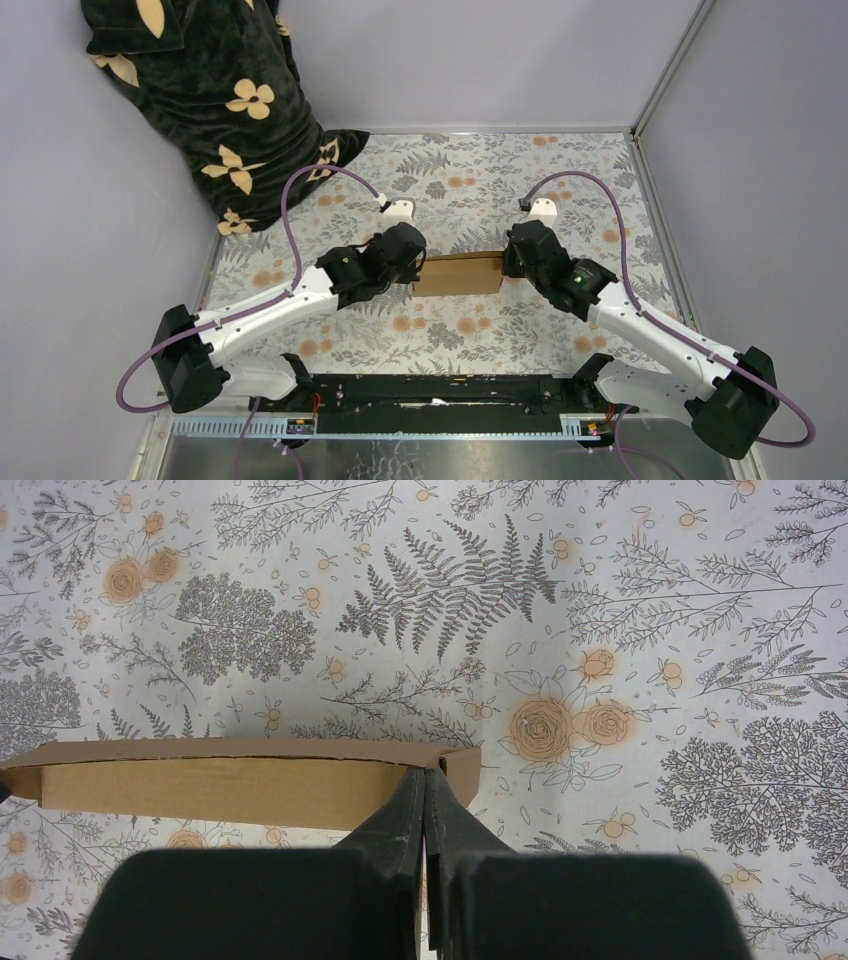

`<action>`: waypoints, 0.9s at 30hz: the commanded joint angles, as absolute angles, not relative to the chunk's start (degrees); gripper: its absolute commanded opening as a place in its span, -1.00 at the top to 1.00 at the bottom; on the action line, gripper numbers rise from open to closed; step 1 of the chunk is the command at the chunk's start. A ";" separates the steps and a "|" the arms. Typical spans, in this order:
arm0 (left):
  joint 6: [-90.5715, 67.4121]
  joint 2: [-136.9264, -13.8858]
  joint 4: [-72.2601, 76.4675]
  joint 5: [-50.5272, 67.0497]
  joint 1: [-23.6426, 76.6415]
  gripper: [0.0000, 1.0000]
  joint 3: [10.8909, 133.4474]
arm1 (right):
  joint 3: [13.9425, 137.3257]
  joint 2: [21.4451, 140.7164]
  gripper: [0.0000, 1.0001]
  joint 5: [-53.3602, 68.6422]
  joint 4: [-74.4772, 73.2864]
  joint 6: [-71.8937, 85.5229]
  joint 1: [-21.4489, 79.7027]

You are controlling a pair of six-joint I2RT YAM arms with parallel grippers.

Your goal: Fold the paper box

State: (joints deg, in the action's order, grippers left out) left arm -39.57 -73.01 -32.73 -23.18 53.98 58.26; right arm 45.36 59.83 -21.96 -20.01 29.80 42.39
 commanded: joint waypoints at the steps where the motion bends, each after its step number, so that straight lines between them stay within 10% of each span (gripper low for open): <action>1: -41.40 -74.00 -31.55 -20.92 55.44 0.96 57.41 | 41.81 61.46 1.00 -20.56 -28.74 29.07 43.43; 27: -38.96 -74.32 -31.79 -22.29 55.90 0.95 58.17 | 39.56 57.36 1.00 -21.17 -32.27 31.56 45.02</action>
